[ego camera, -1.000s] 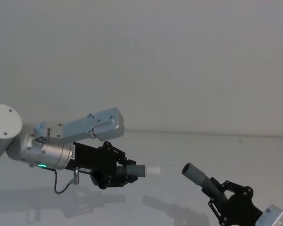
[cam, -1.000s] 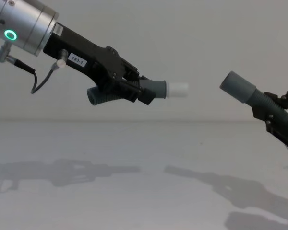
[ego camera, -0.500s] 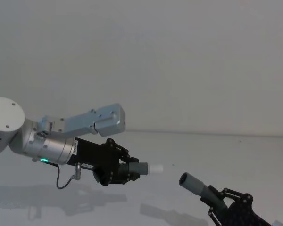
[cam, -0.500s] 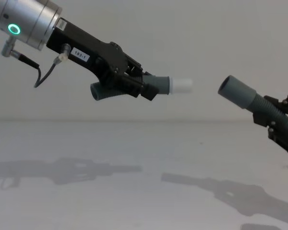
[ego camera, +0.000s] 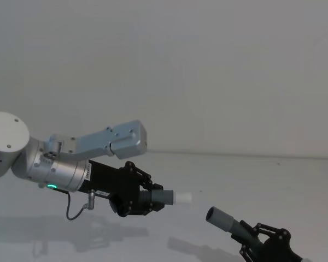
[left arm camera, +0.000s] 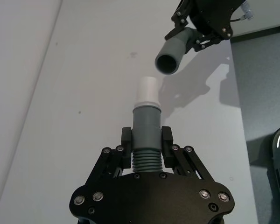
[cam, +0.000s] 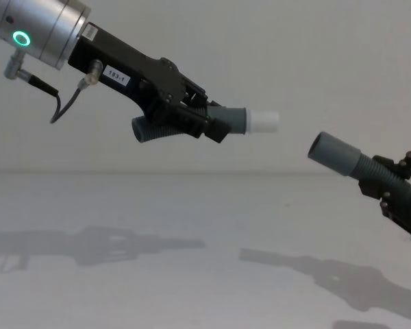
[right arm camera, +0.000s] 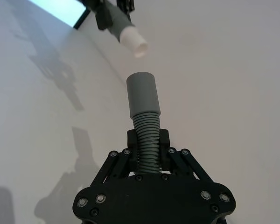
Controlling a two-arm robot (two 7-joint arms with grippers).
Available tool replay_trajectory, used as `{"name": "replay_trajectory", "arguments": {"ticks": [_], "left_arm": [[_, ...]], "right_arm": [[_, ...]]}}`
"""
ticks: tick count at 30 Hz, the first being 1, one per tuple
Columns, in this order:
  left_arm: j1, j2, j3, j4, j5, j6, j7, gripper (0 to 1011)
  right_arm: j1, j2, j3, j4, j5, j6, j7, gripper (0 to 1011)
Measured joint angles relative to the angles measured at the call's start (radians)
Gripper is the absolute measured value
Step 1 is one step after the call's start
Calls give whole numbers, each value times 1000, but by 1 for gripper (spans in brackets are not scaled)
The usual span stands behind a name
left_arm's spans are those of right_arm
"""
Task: Use both hands to pick up one end of the pipe from the table, align the ends, and insert them.
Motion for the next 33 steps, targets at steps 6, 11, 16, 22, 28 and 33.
{"name": "replay_trajectory", "arguments": {"ticks": [6,11,16,22,28,33], "left_arm": [[0,3,5,-7,-5,4,-2,332],[-3,3,13,-7,-9,5,-6,332],[-9,-2,20,2,-11,5,-9,332],[-16,-8,28,14,-12,4,-10,332],[-21,-13,33,23,-13,4,-9,332],[-23,-15,35,27,-13,3,-8,332]], "right_arm": [[-6,-1,-1,-13,-35,36,-20,234],[-10,3,-4,-26,-49,62,-26,234],[-13,10,-5,-34,-49,74,-26,234],[-15,16,-7,-41,-49,84,-23,233],[-17,19,-8,-46,-47,90,-21,233],[-17,21,-8,-48,-46,94,-20,234]]}}
